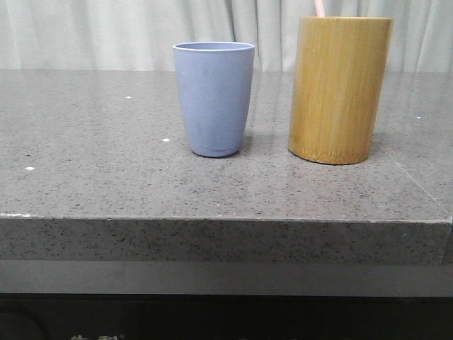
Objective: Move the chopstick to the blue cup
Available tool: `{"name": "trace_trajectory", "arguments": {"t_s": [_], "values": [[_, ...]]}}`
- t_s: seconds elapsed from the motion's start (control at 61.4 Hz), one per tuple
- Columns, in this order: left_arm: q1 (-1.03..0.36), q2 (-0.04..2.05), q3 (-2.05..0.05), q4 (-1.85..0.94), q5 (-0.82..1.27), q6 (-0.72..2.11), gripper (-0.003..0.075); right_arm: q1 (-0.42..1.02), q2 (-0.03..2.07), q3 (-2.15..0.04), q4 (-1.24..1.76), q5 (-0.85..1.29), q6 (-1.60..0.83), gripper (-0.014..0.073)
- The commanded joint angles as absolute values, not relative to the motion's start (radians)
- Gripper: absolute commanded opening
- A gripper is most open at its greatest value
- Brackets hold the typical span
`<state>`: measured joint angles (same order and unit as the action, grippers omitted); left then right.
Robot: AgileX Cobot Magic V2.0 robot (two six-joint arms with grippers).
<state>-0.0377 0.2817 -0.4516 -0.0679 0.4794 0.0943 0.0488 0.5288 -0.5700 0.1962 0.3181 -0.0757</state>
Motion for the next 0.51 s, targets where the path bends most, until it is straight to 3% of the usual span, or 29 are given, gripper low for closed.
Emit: {"name": "trace_trajectory", "arguments": {"t_s": [0.0, 0.277, 0.489], "values": [[-0.038, 0.289, -0.477, -0.079, 0.389, 0.087, -0.0019, 0.082, 0.633, -0.657, 0.205, 0.196, -0.091, 0.0589], [-0.038, 0.289, -0.477, -0.079, 0.389, 0.087, -0.0019, 0.311, 1.034, -0.904, 0.205, 0.094, -0.124, 0.0589], [-0.038, 0.289, -0.477, -0.079, 0.389, 0.087, -0.0019, 0.395, 1.282, -1.096, 0.191, 0.055, -0.125, 0.0589]]}}
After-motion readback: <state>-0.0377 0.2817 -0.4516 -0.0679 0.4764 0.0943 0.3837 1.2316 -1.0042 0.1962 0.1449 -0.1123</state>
